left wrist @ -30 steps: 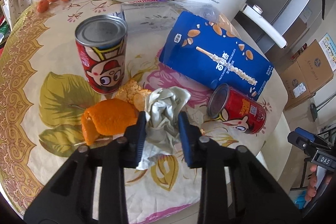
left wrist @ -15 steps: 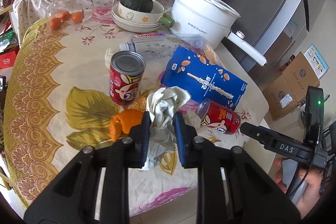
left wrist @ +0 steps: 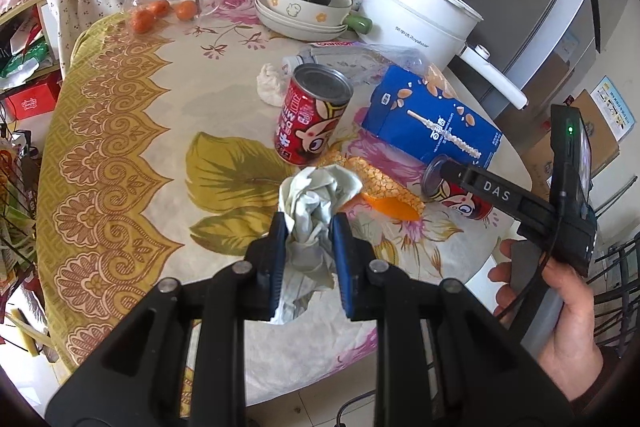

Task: Collect trash
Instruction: 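Grasp the crumpled tissue with left gripper while right gripper grasps the red can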

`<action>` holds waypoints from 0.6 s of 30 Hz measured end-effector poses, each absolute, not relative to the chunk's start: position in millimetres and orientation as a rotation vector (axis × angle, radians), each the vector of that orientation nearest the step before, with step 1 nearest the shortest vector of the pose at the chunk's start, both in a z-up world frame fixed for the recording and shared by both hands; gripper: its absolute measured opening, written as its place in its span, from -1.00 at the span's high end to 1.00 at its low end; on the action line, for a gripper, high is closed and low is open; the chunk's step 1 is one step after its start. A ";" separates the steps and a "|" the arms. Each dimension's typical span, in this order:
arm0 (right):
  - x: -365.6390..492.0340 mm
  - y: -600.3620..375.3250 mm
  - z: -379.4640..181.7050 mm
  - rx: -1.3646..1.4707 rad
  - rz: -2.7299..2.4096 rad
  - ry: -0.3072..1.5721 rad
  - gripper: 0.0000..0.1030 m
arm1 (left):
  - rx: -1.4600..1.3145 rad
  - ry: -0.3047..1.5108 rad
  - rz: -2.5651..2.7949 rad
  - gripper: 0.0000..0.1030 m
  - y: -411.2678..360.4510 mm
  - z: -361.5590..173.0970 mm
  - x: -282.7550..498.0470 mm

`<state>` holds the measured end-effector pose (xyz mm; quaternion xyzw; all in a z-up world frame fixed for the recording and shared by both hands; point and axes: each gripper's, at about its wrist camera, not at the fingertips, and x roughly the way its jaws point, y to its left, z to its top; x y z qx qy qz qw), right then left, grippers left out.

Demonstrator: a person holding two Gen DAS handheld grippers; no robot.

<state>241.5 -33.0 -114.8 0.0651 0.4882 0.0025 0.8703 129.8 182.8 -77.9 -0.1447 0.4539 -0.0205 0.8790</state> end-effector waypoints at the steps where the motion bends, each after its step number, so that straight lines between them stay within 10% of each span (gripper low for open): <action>1: 243.5 -31.8 -117.5 0.133 -0.002 1.023 -0.89 | -0.302 0.948 -0.043 0.52 183.9 -78.6 129.1; 18: 236.4 -37.1 -117.0 0.046 0.023 1.039 -0.79 | -0.298 0.943 -0.056 0.52 171.2 -76.2 132.6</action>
